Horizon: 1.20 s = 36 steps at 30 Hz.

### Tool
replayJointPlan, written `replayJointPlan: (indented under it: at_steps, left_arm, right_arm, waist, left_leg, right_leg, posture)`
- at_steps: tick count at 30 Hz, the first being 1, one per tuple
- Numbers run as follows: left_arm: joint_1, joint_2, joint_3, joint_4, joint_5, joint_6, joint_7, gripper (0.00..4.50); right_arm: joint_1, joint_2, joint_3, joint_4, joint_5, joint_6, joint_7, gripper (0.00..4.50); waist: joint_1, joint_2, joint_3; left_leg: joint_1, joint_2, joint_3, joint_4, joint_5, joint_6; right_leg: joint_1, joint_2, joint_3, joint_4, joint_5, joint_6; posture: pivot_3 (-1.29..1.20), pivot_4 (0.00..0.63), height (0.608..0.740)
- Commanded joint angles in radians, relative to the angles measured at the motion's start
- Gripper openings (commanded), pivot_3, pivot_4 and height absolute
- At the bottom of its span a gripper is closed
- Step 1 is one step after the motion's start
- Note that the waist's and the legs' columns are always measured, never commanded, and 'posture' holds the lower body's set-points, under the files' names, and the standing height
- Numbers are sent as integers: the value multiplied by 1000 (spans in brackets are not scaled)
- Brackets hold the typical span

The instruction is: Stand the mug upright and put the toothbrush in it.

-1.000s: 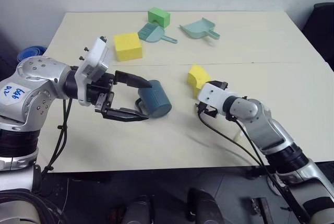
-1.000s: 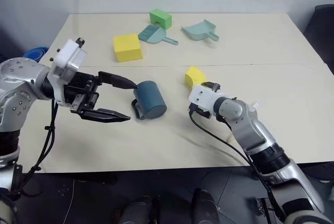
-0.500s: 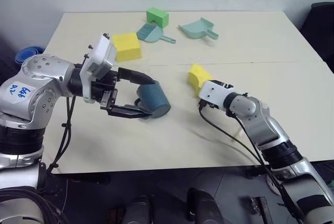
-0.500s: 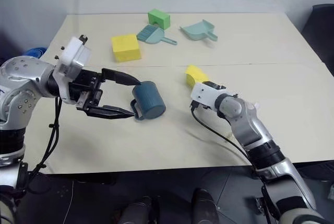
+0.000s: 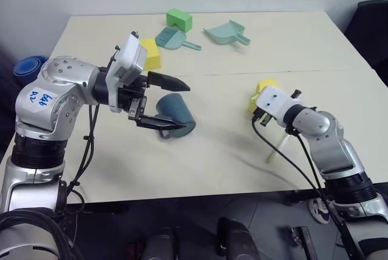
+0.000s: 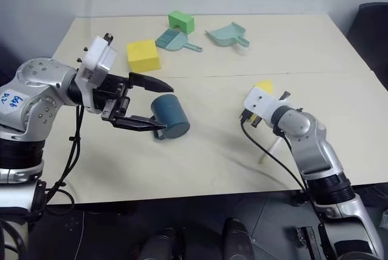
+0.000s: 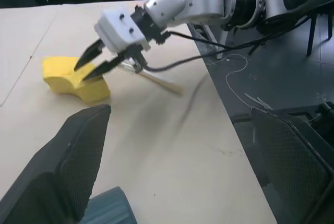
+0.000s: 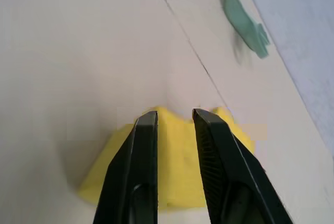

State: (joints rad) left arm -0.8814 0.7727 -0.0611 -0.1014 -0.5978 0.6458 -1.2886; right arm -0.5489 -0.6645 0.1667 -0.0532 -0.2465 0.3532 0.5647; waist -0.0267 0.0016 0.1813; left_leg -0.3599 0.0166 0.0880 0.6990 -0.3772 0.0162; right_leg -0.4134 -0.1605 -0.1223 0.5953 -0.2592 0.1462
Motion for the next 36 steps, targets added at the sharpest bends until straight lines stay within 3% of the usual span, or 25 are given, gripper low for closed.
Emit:
replayJointPlan:
  at_steps: [1,8,11,16,21,35,36]
  left_arm:
    - [-9,1,13,-13,3,-8,3,4500]
    - [-13,0,14,0,11,-15,-1,4500]
    - [-9,0,18,-4,10,-13,-1,4500]
    - [2,5,22,-7,13,-17,-7,4500]
    - [-11,-2,20,4,15,-20,-10,4500]
    - [-46,-1,19,35,31,-33,-23,4500]
    - [-47,-1,20,36,33,-33,-24,4500]
  right_arm:
    - [7,-56,-82,-37,-9,-4,-14,1132]
    - [51,-75,-126,-129,33,73,38,1132]
    - [69,-85,-150,-203,36,127,45,1732]
    - [209,-192,-192,-340,19,99,103,3283]
    - [285,-249,-159,-284,-25,-41,80,3283]
    - [83,-152,15,146,-139,-314,-1,3283]
    - [74,-147,18,167,-141,-325,-6,3113]
  waist:
    - [6,0,0]
    - [20,0,0]
    - [17,0,0]
    - [38,0,0]
    - [40,0,0]
    - [23,0,0]
    - [22,0,0]
  left_leg:
    - [-1,0,-1,1,0,0]
    - [-2,0,-2,2,0,0]
    - [-1,0,-1,1,0,0]
    - [-3,0,-4,1,0,0]
    - [-7,-1,-5,5,1,0]
    - [-10,0,-8,7,1,1]
    - [-9,0,-9,7,1,1]
  right_leg:
    - [0,0,0,0,0,0]
    - [0,0,-1,0,0,0]
    - [0,0,0,0,0,0]
    - [0,0,-1,-1,0,0]
    - [0,0,-3,-4,0,0]
    - [0,0,-6,-2,0,0]
    - [0,0,-6,-2,0,0]
  posture:
    - [0,150,740]
    - [0,150,740]
    - [0,150,740]
    - [0,150,740]
    - [0,150,740]
    - [0,150,740]
    - [0,150,740]
